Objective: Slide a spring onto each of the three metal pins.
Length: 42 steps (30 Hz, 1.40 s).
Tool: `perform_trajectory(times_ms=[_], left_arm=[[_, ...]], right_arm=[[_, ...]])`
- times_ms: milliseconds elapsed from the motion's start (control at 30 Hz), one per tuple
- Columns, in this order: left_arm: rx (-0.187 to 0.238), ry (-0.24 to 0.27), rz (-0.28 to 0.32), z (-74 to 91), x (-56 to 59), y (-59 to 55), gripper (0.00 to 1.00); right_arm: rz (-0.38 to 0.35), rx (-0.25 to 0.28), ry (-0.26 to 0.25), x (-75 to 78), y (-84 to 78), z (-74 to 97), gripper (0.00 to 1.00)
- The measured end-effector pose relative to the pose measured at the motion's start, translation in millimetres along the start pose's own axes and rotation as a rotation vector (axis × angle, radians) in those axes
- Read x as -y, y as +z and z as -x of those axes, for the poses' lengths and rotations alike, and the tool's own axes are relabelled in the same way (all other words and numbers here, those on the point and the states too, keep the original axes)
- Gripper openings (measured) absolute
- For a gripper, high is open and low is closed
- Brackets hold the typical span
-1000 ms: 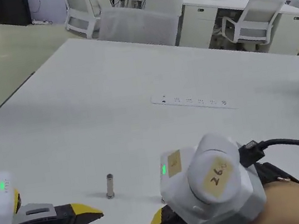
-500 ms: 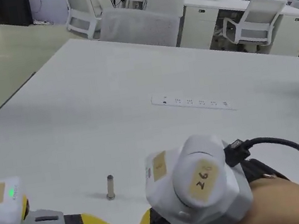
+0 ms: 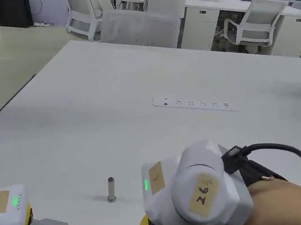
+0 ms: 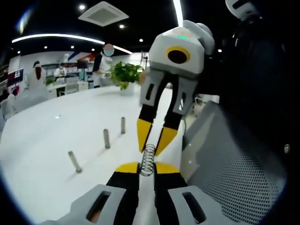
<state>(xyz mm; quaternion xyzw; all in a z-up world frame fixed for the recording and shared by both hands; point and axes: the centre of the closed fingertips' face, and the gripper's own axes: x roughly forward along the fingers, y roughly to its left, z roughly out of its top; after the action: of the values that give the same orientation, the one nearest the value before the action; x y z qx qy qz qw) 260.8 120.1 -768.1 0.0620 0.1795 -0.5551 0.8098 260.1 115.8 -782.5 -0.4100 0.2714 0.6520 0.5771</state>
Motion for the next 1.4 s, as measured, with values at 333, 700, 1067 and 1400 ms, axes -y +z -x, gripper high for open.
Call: perform_trajectory(times_ms=[333, 700, 1067, 1400], left_arm=[[0.006, -0.011, -0.006, 0.3, 2.6, 0.3, 0.02], [0.065, -0.022, 0.022, 3.5, 4.9, 12.6, 0.02], [0.056, -0.012, 0.023, 3.1, 2.3, 8.7, 0.03], [0.034, -0.010, 0.017, 1.1, 3.3, 5.8, 0.02]], right_arm=[[-0.010, 0.004, 0.025, -1.9, -1.6, -4.2, 0.08], [-0.051, 0.024, 0.053, -1.6, -3.8, -10.4, 0.09], [-0.051, 0.040, 0.044, 1.3, 0.5, -6.3, 0.08], [-0.050, 0.082, 0.055, -1.0, 19.4, 7.2, 0.08]])
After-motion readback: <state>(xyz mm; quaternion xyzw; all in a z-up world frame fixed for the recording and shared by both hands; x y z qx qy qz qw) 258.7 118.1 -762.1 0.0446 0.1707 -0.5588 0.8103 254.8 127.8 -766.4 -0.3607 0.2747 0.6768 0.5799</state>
